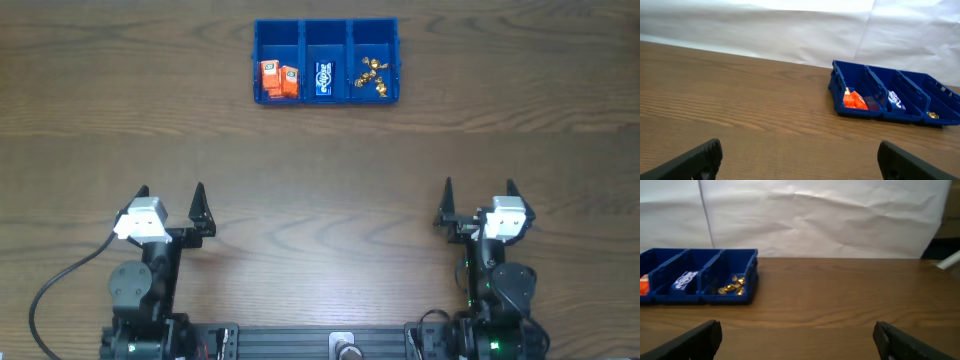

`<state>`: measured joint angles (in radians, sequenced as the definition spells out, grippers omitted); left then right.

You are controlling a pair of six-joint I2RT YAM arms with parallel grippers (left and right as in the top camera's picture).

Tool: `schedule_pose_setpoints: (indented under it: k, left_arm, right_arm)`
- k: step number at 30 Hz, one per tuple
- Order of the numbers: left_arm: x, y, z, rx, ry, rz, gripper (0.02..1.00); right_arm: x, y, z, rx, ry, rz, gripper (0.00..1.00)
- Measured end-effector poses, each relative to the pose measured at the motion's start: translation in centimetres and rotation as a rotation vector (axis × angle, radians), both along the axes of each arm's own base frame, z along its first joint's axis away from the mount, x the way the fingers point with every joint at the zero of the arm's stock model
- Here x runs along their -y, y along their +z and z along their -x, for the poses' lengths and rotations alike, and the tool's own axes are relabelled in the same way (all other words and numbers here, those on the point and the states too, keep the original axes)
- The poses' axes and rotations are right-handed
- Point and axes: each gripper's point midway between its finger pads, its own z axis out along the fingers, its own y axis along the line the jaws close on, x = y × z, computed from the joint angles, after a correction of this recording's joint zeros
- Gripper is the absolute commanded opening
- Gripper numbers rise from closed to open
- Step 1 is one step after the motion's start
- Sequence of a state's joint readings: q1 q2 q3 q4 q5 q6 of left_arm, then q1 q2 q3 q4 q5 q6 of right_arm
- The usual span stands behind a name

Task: Sort Candies Into Trays

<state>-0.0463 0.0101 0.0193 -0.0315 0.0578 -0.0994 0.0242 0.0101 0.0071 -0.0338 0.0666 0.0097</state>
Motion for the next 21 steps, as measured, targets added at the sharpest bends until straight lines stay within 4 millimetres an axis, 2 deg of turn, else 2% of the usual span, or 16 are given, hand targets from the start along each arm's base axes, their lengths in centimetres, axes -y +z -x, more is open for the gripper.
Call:
schedule_pose_setpoints:
  k: [5, 21]
  left_arm:
    - [0.00, 0.00, 0.00, 0.000, 0.000, 0.000, 0.998]
    - [0.00, 0.00, 0.00, 0.000, 0.000, 0.000, 0.998]
  right_arm:
    - [-0.25, -0.83, 0.04, -0.034, 0.011, 0.001, 0.998]
    - [-0.30, -0.84, 0.04, -0.034, 0.015, 0.004, 0.998]
